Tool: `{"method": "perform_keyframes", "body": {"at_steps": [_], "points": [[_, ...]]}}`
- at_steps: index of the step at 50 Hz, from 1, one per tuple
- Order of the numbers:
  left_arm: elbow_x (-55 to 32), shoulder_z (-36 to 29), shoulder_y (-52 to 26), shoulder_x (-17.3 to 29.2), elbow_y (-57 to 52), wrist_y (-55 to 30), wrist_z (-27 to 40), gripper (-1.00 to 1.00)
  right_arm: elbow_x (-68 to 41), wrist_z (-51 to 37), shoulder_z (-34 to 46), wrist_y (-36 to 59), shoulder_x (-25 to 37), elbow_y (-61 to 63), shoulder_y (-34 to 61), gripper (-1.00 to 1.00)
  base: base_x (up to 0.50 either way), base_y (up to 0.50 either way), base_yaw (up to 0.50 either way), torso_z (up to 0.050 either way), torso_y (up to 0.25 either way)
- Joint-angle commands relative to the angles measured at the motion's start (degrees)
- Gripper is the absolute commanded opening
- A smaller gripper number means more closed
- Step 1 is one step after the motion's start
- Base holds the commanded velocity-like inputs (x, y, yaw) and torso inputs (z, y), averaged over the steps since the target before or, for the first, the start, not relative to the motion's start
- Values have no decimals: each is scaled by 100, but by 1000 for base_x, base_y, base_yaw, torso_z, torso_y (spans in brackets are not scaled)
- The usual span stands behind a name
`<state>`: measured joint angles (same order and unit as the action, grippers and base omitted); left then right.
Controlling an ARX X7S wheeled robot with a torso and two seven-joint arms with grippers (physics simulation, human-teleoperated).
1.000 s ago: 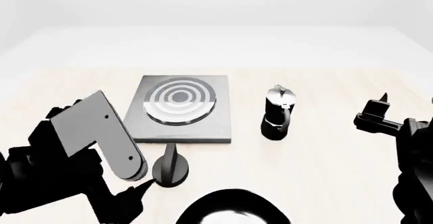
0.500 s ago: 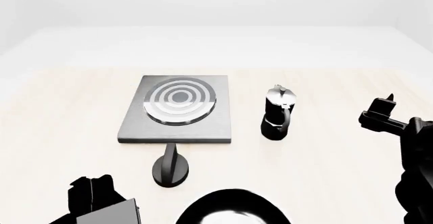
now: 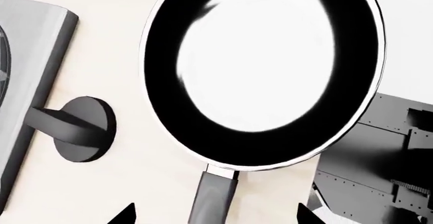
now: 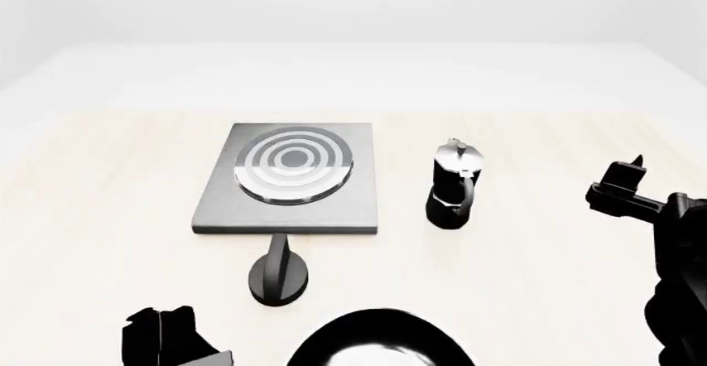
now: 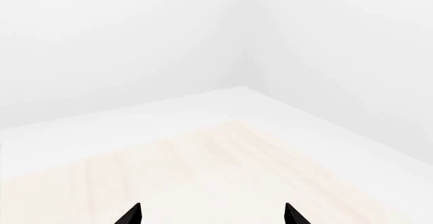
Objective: Turn on the stove and put the frying pan on it.
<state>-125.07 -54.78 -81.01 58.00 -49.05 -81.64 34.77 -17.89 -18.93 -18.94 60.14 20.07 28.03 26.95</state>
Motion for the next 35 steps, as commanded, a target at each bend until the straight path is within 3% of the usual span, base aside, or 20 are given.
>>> {"method": "perform_keyframes", "body": {"at_steps": [1, 35], "points": [[80, -253, 167, -226, -48, -31, -18, 100, -29, 14, -4, -40, 4, -11, -17, 100, 0, 0, 0, 0, 0], [975, -82, 1227, 256, -22, -84, -826, 100, -62, -26, 5, -119, 7, -27, -78, 100, 0, 0, 0, 0, 0]]}}
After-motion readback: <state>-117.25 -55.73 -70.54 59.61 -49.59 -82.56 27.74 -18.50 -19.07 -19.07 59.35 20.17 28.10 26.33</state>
